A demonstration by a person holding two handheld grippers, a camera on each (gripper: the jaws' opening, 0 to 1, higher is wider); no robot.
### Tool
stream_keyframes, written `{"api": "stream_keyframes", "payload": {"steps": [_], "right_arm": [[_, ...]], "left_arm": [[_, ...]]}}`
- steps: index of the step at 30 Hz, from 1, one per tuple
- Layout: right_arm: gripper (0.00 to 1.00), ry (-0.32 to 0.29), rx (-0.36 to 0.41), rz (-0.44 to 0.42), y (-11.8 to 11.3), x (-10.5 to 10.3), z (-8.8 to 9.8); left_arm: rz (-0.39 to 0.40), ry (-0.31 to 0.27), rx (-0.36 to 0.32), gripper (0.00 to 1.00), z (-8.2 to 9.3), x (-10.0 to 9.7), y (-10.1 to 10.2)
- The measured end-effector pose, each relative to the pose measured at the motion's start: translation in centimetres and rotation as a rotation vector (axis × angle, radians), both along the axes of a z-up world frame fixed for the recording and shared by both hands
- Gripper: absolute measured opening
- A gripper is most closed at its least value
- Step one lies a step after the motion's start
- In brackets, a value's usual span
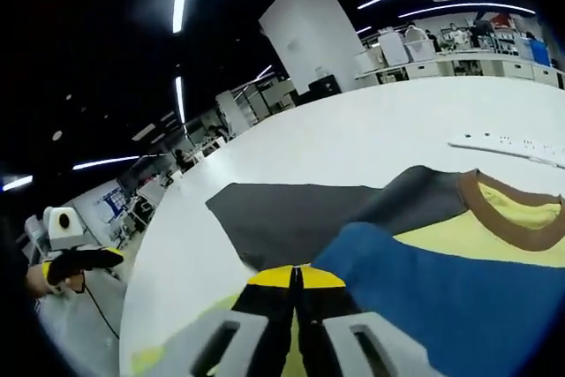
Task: Fold the garment on the visible template until the final outline fits inside the template.
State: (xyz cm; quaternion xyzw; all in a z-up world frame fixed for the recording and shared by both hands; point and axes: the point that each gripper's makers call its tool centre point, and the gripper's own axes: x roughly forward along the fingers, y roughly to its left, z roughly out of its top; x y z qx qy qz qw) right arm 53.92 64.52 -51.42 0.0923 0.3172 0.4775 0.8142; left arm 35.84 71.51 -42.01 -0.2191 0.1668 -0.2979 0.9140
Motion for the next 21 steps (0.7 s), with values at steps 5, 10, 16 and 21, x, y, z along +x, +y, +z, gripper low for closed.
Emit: {"api": "stream_keyframes", "payload": {"steps": [5,10,16,21], "right_arm": [[0.0,-0.037,0.009,-0.02,0.4,0.2,0.4],[0.03,-0.06,0.049,-0.036,0.1,0.4,1.7],[0.33,-0.036,0.135,-0.076,-1.5,-0.2,3.9],[0.41,-0.057,0.13,-0.091,-4.1,-0.7,4.7]], "left_arm": [[-0.002,0.002,0.004,0.72,-0.1,0.0,0.0],[-0.002,0.002,0.005,0.72,-0.1,0.0,0.0],[-0.009,0.005,0.009,0.72,-0.2,0.0,-0.2],[-0.011,0.006,0.01,0.73,-0.2,0.0,-0.2]]}}
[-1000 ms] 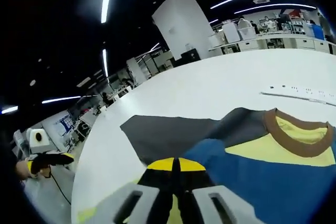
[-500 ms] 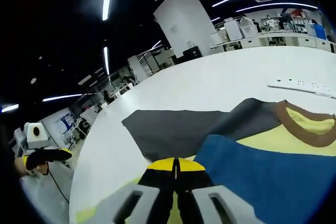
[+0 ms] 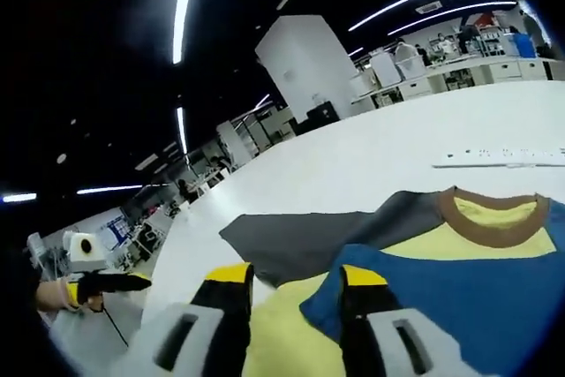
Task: Fold the garment on the visible template until the final outline fits inside the template.
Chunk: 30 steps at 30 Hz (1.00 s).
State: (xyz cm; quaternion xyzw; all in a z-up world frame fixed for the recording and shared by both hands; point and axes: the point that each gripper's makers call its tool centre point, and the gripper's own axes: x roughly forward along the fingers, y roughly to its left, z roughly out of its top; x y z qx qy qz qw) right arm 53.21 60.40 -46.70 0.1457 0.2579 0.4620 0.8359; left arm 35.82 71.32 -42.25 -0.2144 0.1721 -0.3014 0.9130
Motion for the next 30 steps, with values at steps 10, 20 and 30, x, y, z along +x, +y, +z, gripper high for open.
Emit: {"api": "stream_keyframes", "payload": {"steps": [10,20,30], "right_arm": [[0.52,-0.022,0.026,-0.105,-7.8,-1.1,2.3],[0.59,-0.082,0.034,-0.227,-16.2,-4.0,4.3],[0.87,-0.13,0.03,-0.265,-20.2,-7.3,5.6]], "left_arm": [[-0.004,0.011,0.011,0.73,-0.4,-0.1,-0.1],[-0.02,0.054,0.044,0.74,-2.0,-0.3,-0.3],[0.023,0.048,0.128,0.8,-2.4,3.4,2.3]]}}
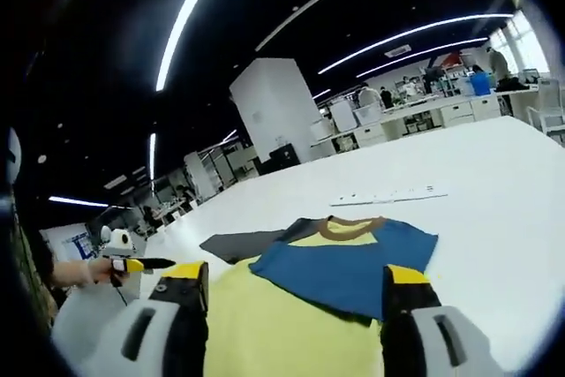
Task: Fold the garment on the visible template until the final outline fits inside the template.
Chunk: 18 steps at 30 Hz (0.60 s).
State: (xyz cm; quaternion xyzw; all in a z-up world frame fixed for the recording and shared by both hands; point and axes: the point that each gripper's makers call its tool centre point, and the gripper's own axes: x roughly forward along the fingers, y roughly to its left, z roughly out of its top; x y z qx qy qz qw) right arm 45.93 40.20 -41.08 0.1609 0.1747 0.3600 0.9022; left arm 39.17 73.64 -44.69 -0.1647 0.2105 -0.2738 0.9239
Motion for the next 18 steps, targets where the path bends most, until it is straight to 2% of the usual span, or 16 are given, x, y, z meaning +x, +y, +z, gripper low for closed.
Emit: {"api": "stream_keyframes", "payload": {"steps": [2,9,11,14,18], "right_arm": [[0.91,-0.011,0.003,-0.015,-0.4,-0.1,0.0],[0.96,-0.02,0.01,-0.037,-1.2,-0.2,0.0],[1.0,-0.027,-0.005,-0.04,-1.4,-0.2,0.0],[1.0,-0.025,-0.022,-0.04,-1.7,-0.1,-0.3],[1.0,-0.023,-0.036,-0.046,-2.1,-0.1,-0.4]], "left_arm": [[0.006,-0.005,0.007,0.8,0.2,0.6,0.4],[0.048,-0.01,0.03,0.82,0.2,2.2,2.4],[0.069,-0.007,0.04,0.84,0.0,2.6,3.2],[0.088,-0.01,0.048,0.86,0.2,2.9,3.8],[0.111,-0.015,0.111,0.86,0.0,4.1,5.6]]}}
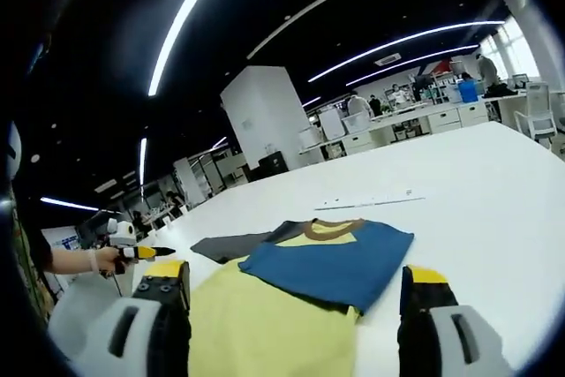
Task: Fold the garment on the visible template until the final outline fits inside the template.
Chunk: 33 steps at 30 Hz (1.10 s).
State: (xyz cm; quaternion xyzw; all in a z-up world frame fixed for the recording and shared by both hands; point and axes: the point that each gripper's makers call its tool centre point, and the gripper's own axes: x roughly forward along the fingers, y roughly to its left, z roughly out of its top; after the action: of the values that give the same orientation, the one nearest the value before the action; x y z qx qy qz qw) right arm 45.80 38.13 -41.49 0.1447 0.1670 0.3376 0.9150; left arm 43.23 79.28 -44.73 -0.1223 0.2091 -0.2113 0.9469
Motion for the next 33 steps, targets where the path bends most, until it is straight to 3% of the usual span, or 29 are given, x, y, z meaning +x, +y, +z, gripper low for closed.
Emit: {"api": "stream_keyframes", "payload": {"steps": [3,5,8,11,16,18,21,25,28,33], "right_arm": [[1.0,0.004,0.003,-0.008,-0.3,-0.2,0.1],[1.0,0.006,0.011,-0.013,-0.5,-0.3,0.2],[1.0,0.004,0.033,-0.027,-0.9,-0.5,0.4],[1.0,0.012,0.041,-0.038,-1.0,-0.7,0.3],[0.99,0.026,0.049,-0.045,-1.2,-1.2,0.0],[0.99,0.031,0.05,-0.049,-1.4,-1.5,0.0],[0.99,0.04,0.047,-0.053,-1.7,-1.9,0.0],[0.99,0.046,0.034,-0.064,-2.6,-2.4,-0.1],[0.99,0.057,0.045,-0.093,-3.5,-2.5,-0.1],[0.97,0.056,0.052,-0.108,-3.8,-2.5,0.1]], "left_arm": [[0.028,-0.001,0.039,0.89,-0.1,1.2,1.8],[0.058,0.003,0.06,0.86,-0.3,1.9,3.2],[0.162,0.045,0.061,0.81,-0.9,3.0,6.2],[0.208,0.063,0.15,0.79,-1.8,3.6,8.3],[0.354,0.116,0.098,0.65,-3.0,5.6,12.0],[0.354,0.116,0.099,0.63,-3.6,6.3,12.5],[0.404,0.187,0.126,0.6,-5.7,6.5,13.8],[0.452,0.187,0.089,0.56,-6.3,7.4,14.8],[0.491,0.209,0.032,0.44,-6.7,7.2,14.4],[0.511,0.186,0.028,0.32,-6.5,7.3,14.6]]}}
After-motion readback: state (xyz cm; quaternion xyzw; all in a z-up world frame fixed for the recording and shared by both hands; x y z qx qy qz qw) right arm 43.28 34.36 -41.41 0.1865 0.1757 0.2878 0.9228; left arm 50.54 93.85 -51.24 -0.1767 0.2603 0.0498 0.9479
